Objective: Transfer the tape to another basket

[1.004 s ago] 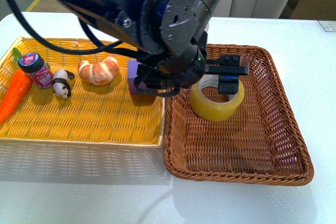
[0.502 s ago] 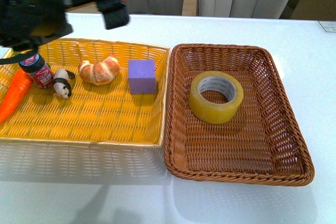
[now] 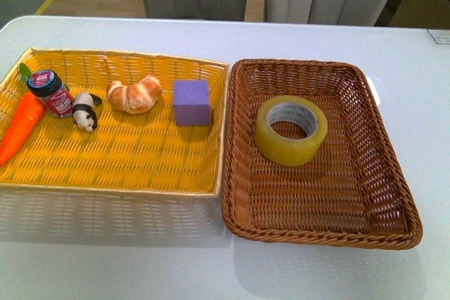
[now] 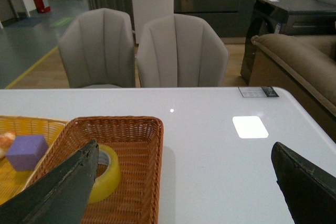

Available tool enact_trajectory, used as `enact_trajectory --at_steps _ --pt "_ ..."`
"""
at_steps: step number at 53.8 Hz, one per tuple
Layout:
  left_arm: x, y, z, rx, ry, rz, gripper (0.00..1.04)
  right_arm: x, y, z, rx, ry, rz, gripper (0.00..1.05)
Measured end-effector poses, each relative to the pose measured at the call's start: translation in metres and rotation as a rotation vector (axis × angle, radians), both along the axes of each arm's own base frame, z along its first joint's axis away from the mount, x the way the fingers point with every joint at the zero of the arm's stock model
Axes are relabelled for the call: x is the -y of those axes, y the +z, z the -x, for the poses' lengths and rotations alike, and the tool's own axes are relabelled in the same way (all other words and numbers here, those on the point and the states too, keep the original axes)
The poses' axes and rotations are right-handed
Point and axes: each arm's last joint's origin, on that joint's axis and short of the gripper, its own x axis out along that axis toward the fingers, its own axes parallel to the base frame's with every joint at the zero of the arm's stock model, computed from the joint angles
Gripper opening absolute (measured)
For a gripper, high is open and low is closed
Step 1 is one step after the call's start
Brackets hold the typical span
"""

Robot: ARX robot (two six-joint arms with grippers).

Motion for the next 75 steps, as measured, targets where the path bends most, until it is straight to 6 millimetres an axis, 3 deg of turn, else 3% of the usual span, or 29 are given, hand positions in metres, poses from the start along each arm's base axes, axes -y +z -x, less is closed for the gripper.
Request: enact_trajectory --at_steps 5,19,75 --pt "-0.003 -0.003 0.007 -0.003 -0.007 -0.005 0.02 0.000 0.000 0.000 0.000 0.000 0.000 0.96" --pt "-0.017 -0.013 0.022 -0.002 0.004 -0.011 0.02 0.000 0.000 0.000 0.000 0.000 0.000 0.96" --pt "-0.017 -0.006 0.054 0.027 -0.003 -0.011 0.02 0.000 0.000 0.000 0.000 0.000 0.000 0.96"
